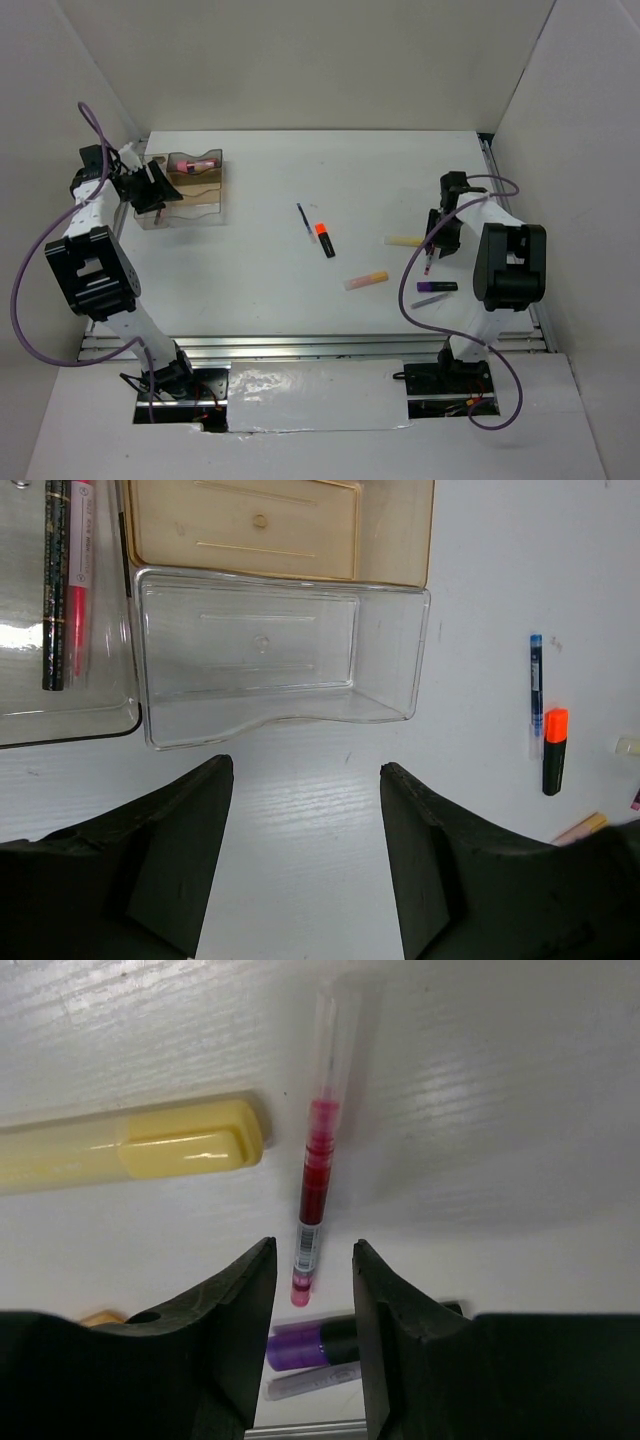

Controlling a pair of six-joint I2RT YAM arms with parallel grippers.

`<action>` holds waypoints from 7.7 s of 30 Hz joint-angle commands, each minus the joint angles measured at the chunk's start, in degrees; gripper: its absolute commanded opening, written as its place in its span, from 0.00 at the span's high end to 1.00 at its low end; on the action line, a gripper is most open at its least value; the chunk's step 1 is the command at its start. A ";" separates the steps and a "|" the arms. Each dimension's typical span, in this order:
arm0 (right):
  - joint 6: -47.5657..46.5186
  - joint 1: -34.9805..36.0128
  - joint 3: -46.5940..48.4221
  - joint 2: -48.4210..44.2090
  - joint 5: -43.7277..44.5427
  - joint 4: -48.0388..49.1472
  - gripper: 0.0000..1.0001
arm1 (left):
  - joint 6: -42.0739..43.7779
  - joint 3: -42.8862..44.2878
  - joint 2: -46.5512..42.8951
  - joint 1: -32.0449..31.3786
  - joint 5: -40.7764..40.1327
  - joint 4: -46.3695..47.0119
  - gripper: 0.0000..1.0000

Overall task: Sort the stationery into containers
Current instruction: Pick up the pen from the center of the board, then place the pen in the storage box, then pick up the pen from the center of the board.

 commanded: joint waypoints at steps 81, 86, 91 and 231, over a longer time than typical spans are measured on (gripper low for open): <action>5.01 28.44 20.14 -16.48 -55.75 7.94 0.97 | -38.91 -6.14 -12.93 -44.53 26.48 39.07 0.52; 5.09 28.53 19.97 -16.22 -55.75 8.03 0.97 | -38.91 -6.40 -12.85 -44.53 26.30 38.63 0.64; 5.36 28.45 20.05 -15.69 -56.01 8.20 0.91 | -40.40 -7.37 -13.20 -44.62 27.53 40.91 0.87; -74.27 36.09 -33.30 -21.58 6.22 3.98 0.58 | 27.19 20.41 4.20 -15.53 9.87 -20.70 0.38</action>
